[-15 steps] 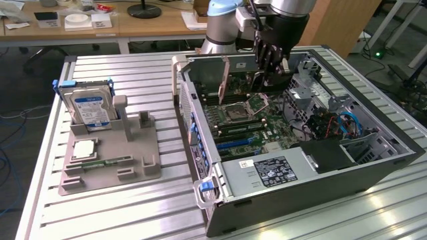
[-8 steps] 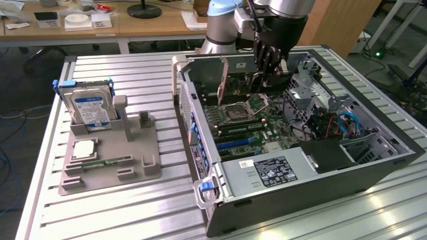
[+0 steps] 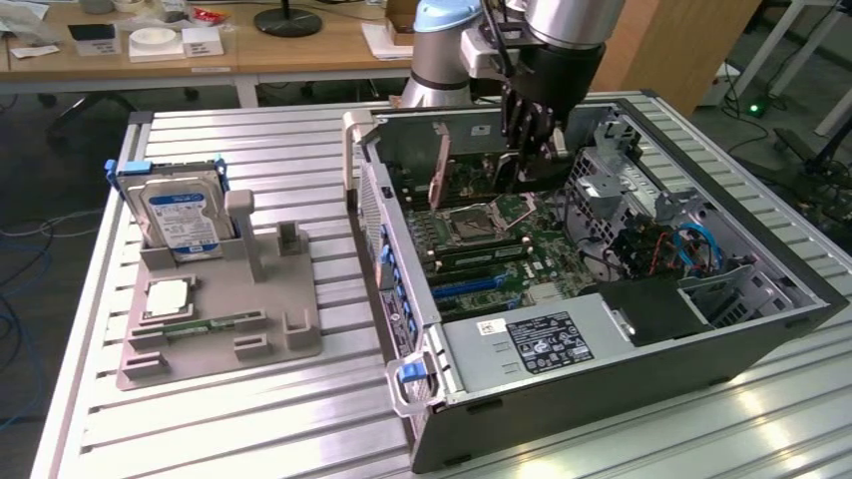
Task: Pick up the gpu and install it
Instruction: 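Insert the gpu into the slot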
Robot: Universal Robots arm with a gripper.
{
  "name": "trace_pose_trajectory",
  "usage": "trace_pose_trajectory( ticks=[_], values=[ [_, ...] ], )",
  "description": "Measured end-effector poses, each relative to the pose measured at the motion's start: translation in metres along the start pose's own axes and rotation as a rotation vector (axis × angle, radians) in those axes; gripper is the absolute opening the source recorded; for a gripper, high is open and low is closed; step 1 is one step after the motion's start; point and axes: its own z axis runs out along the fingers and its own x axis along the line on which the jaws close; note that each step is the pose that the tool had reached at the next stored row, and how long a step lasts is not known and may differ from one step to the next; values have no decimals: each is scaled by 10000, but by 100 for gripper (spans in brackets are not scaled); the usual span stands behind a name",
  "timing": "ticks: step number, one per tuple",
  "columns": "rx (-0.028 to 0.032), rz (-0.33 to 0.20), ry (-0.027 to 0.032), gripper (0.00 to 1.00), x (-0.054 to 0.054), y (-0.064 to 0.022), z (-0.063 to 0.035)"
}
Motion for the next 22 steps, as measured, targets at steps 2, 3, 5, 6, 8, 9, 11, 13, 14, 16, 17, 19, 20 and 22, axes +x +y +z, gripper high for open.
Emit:
trace_pose_trajectory(
  ticks=[2,3,5,6,8,9,11,13,14,16,17,19,20,22],
  values=[
    [0,-9,0,28,4,28,29],
    [-3,-14,0,28,5,33,42],
    [-12,-23,3,28,20,33,58],
    [-13,-22,1,28,38,32,65],
    [-14,-24,1,28,76,30,72],
    [-14,-24,0,28,92,29,77],
    [-13,-25,0,28,123,27,87],
    [-16,-25,1,28,148,29,94],
    [-19,-23,-2,28,153,33,101],
    [-29,-24,1,28,157,43,117],
    [-34,-24,2,28,158,49,129],
    [-52,-26,2,28,161,52,151],
    [-58,-27,5,28,170,51,157],
    [-65,-24,4,28,203,50,165]
  ],
)
